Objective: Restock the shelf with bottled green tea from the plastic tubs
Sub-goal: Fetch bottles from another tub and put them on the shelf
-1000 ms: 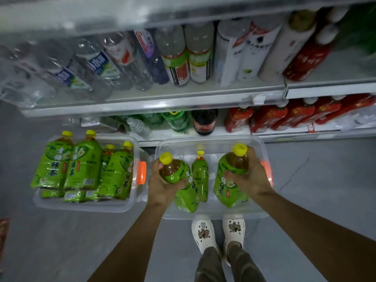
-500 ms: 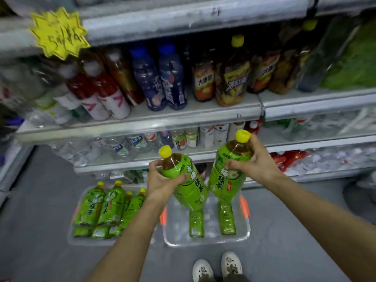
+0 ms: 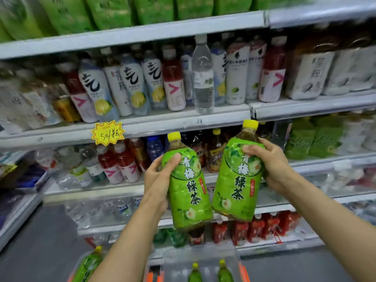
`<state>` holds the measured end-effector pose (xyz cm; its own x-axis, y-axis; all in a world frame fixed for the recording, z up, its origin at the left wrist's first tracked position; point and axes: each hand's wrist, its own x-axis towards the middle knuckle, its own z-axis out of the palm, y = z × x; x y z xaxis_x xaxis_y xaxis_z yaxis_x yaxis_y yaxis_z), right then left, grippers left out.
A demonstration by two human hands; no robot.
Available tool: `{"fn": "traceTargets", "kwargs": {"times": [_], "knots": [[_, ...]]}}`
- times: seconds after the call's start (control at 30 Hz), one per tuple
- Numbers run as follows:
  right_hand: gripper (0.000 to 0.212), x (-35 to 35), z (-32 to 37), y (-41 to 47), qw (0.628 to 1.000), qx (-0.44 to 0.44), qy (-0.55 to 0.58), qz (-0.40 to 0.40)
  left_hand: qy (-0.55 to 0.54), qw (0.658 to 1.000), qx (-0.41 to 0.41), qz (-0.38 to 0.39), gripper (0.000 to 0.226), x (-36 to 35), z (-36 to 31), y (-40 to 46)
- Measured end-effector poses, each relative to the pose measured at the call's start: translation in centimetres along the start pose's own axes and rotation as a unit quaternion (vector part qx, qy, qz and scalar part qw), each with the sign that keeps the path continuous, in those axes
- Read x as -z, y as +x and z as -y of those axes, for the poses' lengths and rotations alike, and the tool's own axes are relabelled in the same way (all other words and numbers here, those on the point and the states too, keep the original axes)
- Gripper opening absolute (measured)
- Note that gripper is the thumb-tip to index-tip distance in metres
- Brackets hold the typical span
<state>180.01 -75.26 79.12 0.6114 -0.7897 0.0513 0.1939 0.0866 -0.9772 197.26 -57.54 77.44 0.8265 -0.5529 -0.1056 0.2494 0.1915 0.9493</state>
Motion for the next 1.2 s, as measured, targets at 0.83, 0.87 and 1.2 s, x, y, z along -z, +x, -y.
{"fn": "traceTargets", "kwargs": {"times": [0.83,0.87,1.2], "knots": [[0.012,24.8,24.5,7.0,0.97,0.191,-0.076,0.129,-0.007,0.99,-0.113,0.079,0.064,-35.0,-5.0,-6.5],[0.017,25.1,25.5,7.6,0.968,0.197,-0.077,0.131,-0.001,0.989,-0.123,0.081,0.064,-35.6,-5.4,-6.4],[0.066,25.4,35.6,16.1,0.949,0.27,-0.037,0.157,-0.013,0.977,-0.198,0.072,0.027,-41.0,-12.1,-2.6]]}}
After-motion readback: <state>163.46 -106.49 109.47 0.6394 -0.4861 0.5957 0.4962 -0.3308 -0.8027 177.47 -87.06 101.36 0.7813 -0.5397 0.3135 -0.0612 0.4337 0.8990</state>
